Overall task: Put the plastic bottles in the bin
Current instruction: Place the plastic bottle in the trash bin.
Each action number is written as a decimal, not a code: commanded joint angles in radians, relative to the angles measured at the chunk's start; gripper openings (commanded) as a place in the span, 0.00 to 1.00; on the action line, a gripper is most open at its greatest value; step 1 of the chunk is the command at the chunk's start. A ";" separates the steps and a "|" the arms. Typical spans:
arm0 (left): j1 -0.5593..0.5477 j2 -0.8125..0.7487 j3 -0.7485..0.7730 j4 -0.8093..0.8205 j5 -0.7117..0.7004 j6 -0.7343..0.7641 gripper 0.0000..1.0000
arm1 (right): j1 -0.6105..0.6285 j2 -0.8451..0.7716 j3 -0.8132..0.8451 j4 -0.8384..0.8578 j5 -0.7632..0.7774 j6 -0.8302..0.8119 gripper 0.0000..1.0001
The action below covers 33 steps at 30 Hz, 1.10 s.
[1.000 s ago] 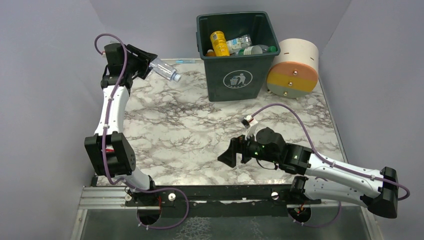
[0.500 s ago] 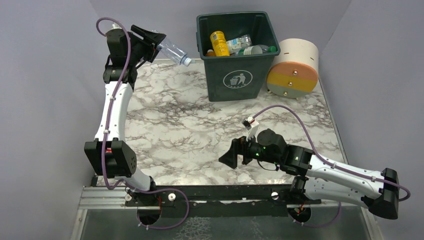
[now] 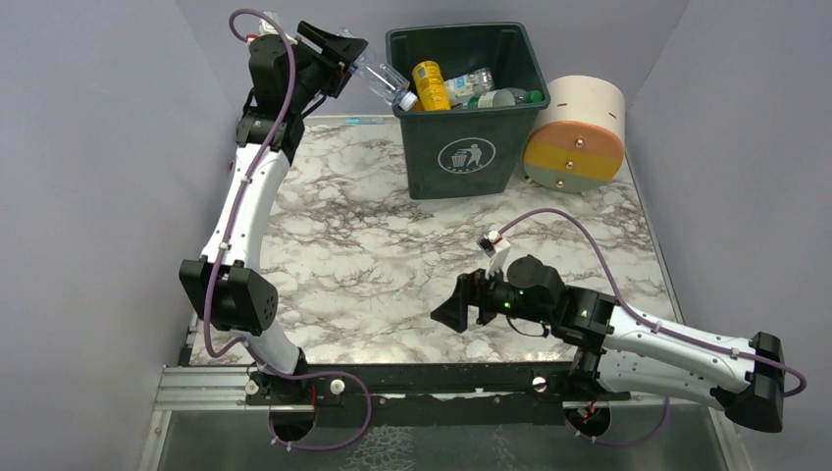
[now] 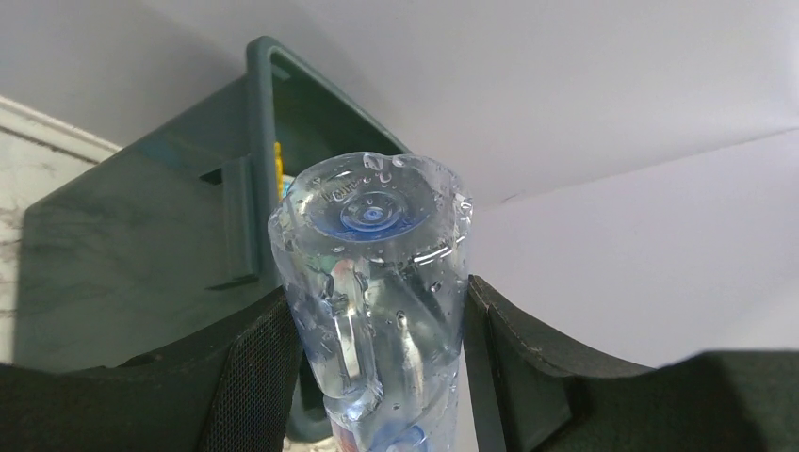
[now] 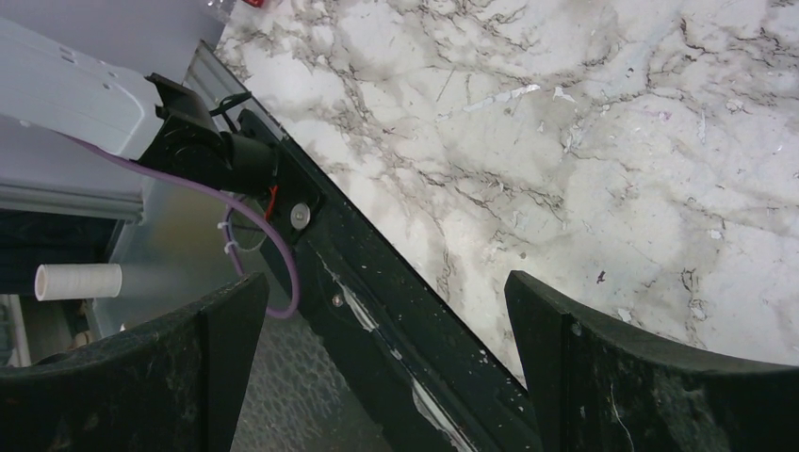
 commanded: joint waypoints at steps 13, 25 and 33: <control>-0.237 0.212 0.276 0.104 -0.291 0.065 0.61 | 0.004 -0.057 -0.041 0.016 -0.011 0.032 0.99; -0.309 0.357 0.422 0.167 -0.407 0.144 0.61 | 0.004 -0.102 -0.063 -0.002 0.003 0.048 1.00; -0.308 0.403 0.453 0.173 -0.432 0.185 0.62 | 0.003 -0.073 -0.047 0.009 -0.006 0.028 1.00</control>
